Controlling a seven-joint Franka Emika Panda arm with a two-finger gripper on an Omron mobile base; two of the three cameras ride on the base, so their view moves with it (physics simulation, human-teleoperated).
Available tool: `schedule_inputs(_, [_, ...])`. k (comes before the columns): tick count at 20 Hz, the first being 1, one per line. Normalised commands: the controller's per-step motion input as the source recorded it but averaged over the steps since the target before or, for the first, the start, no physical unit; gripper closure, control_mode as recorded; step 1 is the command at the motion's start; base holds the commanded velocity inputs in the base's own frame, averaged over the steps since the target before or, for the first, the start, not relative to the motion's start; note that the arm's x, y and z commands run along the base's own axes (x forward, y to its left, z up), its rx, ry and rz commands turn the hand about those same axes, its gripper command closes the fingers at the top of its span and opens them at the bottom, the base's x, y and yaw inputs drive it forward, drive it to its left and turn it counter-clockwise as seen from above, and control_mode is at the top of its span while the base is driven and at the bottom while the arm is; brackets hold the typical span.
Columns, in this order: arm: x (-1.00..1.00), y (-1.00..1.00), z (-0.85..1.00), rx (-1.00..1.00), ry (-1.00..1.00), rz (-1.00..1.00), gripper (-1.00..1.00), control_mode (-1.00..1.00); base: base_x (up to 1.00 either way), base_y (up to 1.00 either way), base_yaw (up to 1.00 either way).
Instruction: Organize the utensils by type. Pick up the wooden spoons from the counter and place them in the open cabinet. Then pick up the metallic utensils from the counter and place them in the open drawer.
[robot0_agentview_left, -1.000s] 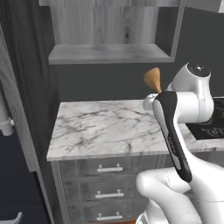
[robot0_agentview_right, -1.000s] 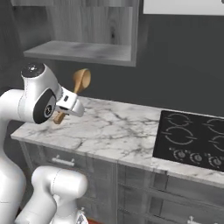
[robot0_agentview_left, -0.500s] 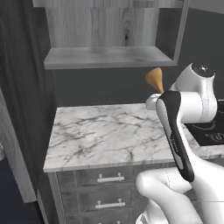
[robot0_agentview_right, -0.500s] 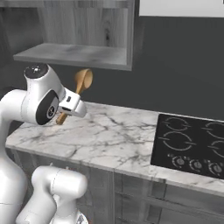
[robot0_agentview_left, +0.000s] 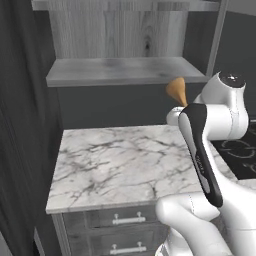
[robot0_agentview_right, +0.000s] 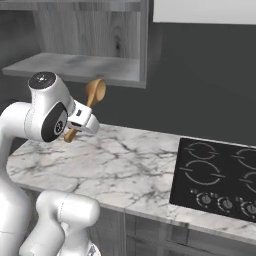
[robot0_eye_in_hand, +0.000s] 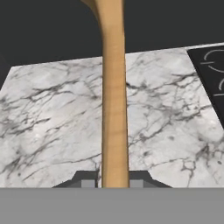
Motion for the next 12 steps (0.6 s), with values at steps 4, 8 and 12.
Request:
schedule_inputs(4, [0.00, 0.00, 0.00, 0.00, 0.00, 0.00, 1.00, 1.00, 0.46, 0.00, 0.00])
schedule_inputs(8, [0.00, 0.00, 0.00, 0.00, 0.00, 0.00, 1.00, 1.00, 0.19, 0.00, 0.00])
schedule_inputs(12, [0.00, 0.00, 0.00, 0.00, 0.00, 0.00, 1.00, 1.00, 0.00, 0.00, 0.00])
